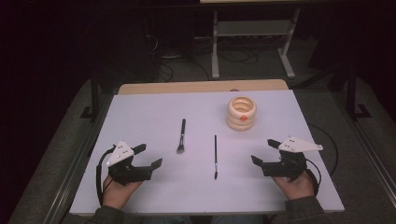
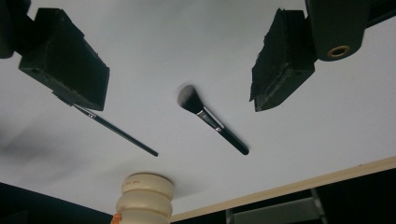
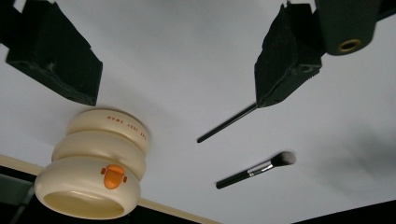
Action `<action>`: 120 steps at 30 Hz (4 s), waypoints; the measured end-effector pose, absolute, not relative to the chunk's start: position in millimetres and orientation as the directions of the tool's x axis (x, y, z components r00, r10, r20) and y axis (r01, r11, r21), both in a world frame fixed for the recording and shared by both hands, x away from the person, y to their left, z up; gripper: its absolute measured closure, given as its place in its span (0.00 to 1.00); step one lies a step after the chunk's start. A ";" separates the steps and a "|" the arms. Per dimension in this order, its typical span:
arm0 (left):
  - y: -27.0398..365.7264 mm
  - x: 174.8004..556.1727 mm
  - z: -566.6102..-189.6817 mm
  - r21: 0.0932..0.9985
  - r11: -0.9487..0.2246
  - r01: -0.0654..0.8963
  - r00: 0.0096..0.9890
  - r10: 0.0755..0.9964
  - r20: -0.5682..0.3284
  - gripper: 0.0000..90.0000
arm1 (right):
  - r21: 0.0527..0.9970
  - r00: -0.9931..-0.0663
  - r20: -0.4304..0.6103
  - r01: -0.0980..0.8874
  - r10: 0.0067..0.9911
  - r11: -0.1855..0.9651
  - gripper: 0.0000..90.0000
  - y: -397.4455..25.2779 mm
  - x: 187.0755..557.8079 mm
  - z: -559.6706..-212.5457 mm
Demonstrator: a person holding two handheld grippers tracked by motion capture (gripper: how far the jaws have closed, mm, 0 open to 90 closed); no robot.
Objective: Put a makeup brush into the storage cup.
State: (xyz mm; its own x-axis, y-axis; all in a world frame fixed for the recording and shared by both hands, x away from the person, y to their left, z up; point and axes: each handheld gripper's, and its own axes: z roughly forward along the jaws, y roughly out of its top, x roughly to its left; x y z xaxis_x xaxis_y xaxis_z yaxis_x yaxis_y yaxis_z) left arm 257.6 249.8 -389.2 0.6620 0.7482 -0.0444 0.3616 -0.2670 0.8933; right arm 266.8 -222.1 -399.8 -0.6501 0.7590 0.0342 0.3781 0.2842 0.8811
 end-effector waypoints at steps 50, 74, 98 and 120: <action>185.1 380.7 -368.6 0.706 -0.353 0.615 0.610 0.779 -0.142 0.27 | 0.888 -0.652 0.034 0.368 0.758 0.276 0.16 -225.3 267.8 -397.9; 150.1 434.3 -382.8 0.573 -0.380 0.726 0.536 0.835 -0.125 0.36 | 0.889 -0.652 0.051 0.374 0.756 0.263 0.16 -227.8 268.5 -397.3; 137.8 460.7 -414.4 0.469 -0.331 0.819 0.430 0.895 -0.119 0.52 | 0.891 -0.656 0.052 0.371 0.753 0.261 0.16 -231.0 270.1 -398.0; 129.3 460.6 -422.3 0.396 -0.364 0.843 0.412 0.910 -0.039 0.73 | 0.890 -0.657 0.054 0.373 0.752 0.262 0.16 -230.3 270.3 -398.1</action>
State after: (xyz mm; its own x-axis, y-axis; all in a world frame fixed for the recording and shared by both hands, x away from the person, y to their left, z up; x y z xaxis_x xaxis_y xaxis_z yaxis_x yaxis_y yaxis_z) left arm 460.6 129.3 -422.3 0.4119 0.9104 -0.0387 0.8427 -0.3644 0.3963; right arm 270.3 -230.3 -398.1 -0.6568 0.7522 0.0535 0.3726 0.2619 0.8903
